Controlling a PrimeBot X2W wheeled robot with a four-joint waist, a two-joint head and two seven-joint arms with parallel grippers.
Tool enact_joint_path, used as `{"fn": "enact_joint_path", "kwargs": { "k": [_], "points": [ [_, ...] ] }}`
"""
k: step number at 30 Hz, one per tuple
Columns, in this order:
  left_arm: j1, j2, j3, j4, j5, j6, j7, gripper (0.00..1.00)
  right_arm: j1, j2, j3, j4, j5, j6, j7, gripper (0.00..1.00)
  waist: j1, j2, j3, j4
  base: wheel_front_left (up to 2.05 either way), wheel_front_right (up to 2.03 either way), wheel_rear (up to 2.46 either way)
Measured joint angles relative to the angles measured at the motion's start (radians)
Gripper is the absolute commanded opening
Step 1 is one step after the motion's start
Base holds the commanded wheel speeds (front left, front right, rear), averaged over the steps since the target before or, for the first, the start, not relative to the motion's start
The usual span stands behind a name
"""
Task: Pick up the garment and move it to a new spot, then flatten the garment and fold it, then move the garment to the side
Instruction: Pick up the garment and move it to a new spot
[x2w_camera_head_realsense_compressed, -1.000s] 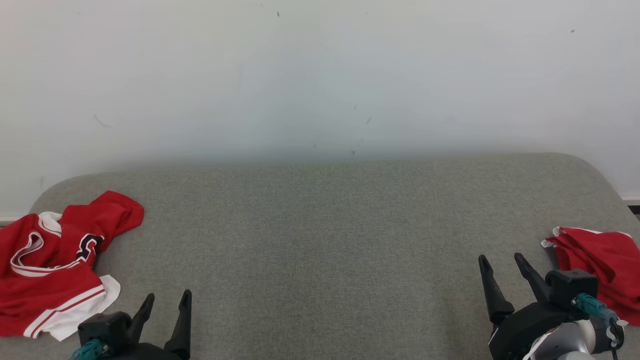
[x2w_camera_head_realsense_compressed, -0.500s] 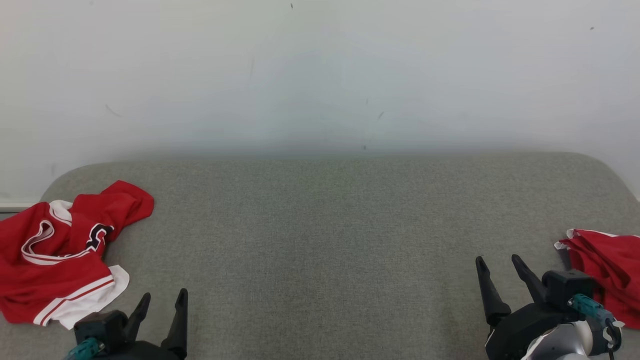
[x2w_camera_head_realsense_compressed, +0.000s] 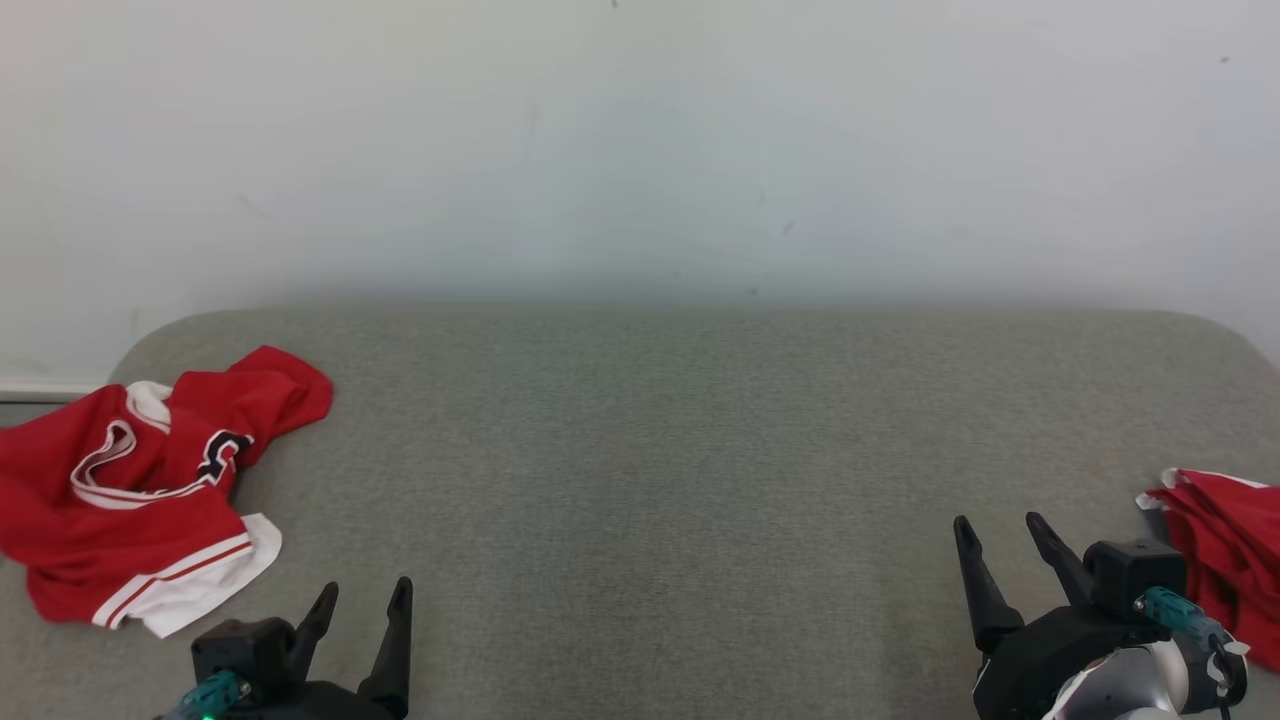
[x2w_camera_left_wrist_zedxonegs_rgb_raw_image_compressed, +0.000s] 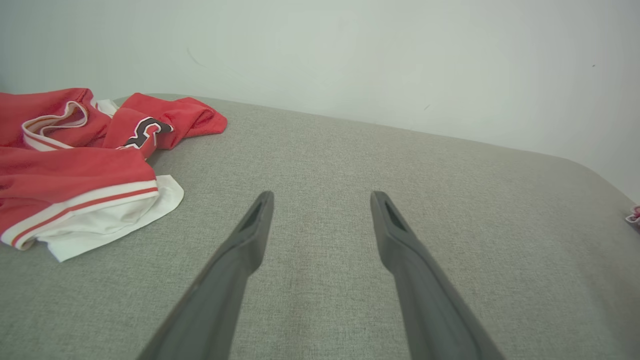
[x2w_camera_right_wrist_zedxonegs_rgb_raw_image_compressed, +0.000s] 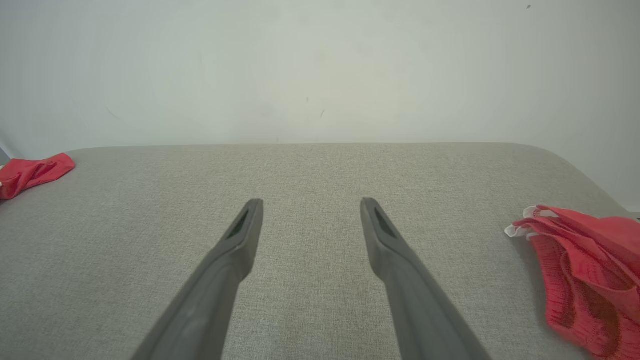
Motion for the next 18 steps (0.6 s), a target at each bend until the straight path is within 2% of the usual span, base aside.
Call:
{"fn": "enact_joint_path", "kwargs": {
  "k": [7,18],
  "points": [
    [0.000,0.001,-0.009,-0.008,0.011,0.000,0.008,1.00,0.000,0.000,0.005,-0.002,0.000,-0.007,0.000,1.00,0.0000,0.0000,0.003,0.066,0.00,0.00,0.00],
    [0.001,0.021,-0.001,-0.025,0.017,0.000,0.019,1.00,-0.003,0.002,0.035,-0.001,0.000,-0.007,0.000,1.00,0.0000,-0.0001,0.010,0.212,0.00,0.00,0.00]
  ]
}}
